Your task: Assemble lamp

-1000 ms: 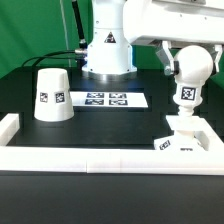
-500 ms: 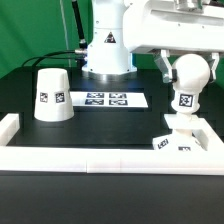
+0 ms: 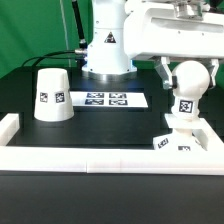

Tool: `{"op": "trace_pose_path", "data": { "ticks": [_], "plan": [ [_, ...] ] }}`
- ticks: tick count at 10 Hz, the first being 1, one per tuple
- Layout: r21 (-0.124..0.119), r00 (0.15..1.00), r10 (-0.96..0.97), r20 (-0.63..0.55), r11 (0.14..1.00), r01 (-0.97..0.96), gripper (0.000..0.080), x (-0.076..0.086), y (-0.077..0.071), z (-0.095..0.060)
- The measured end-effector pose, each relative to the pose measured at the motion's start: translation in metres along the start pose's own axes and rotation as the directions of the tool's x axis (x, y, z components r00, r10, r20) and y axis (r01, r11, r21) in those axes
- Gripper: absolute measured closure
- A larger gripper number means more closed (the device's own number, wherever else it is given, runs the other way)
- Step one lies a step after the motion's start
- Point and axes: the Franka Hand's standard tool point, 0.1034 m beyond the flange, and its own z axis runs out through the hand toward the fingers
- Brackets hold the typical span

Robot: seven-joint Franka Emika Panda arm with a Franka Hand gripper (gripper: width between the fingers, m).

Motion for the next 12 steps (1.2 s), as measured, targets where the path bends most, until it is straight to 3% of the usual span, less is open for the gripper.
{"op": "trace_pose_path", "data": {
  "ticks": [2,3,5,12],
  "plan": [
    [-0.003,1.0,0.001,-0.006,1.0,-0.001,0.022,0.0,0.001,0.0],
    [-0.003,1.0,0.001,-0.006,1.0,-0.001,0.0132,0.0,0.001,0.0],
    [-0.003,1.0,0.001,-0.006,1.0,-0.001,0.0107,0.0,0.001,0.0],
    [0.0,1.0,0.011,0.012,1.0,-0.011,0.0101,0.01,0.011,-0.012]
  ]
}}
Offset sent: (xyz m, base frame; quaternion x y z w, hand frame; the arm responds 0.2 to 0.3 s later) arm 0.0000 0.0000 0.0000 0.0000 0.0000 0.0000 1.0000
